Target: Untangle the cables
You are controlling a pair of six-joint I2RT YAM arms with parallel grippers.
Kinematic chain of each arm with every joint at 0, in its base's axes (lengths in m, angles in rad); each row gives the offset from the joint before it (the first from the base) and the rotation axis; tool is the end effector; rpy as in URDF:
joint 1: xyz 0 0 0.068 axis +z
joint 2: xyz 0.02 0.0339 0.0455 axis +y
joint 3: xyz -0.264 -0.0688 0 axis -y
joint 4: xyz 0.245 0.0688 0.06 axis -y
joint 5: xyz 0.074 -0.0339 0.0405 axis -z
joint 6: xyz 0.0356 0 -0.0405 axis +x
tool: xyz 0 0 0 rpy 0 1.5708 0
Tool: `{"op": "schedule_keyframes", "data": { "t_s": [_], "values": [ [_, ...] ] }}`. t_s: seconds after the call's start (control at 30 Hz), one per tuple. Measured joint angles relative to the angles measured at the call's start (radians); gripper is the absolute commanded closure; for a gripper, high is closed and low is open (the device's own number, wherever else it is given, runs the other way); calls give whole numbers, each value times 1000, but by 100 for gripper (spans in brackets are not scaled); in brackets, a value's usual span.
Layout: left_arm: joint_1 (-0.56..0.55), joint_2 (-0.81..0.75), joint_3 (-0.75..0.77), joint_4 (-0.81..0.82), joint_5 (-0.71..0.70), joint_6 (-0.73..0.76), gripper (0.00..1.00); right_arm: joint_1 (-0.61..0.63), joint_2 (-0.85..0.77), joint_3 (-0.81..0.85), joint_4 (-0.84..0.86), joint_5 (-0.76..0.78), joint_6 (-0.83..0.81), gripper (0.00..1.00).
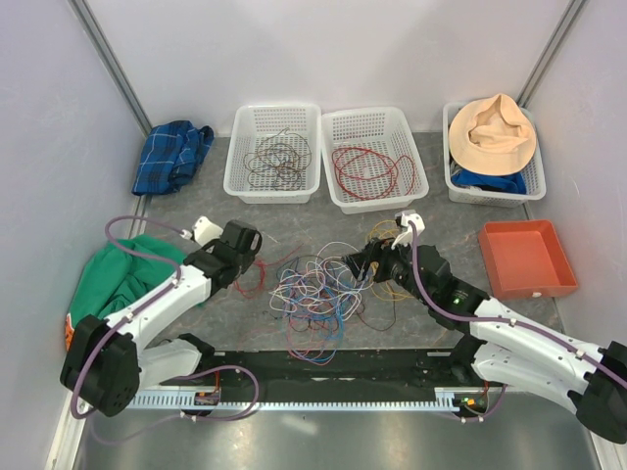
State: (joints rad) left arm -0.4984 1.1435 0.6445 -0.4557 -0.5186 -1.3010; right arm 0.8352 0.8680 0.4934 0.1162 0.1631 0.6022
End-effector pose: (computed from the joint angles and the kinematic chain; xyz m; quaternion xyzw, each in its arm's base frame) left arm 0.1973 -0.0873 0.2036 -0.4313 0.8175 -0.0776 0.3736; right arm 0.1417 0.1480 0.2532 -0.0424 0.7901 0.3518 0.5002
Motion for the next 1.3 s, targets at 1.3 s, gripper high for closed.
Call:
{"op": "schedule_keyframes", "data": {
  "t_s": [1.3],
  "values": [
    [-112, 153, 1138, 141, 953, 626, 98, 0, -43, 73, 72, -80, -154, 6]
  ]
}}
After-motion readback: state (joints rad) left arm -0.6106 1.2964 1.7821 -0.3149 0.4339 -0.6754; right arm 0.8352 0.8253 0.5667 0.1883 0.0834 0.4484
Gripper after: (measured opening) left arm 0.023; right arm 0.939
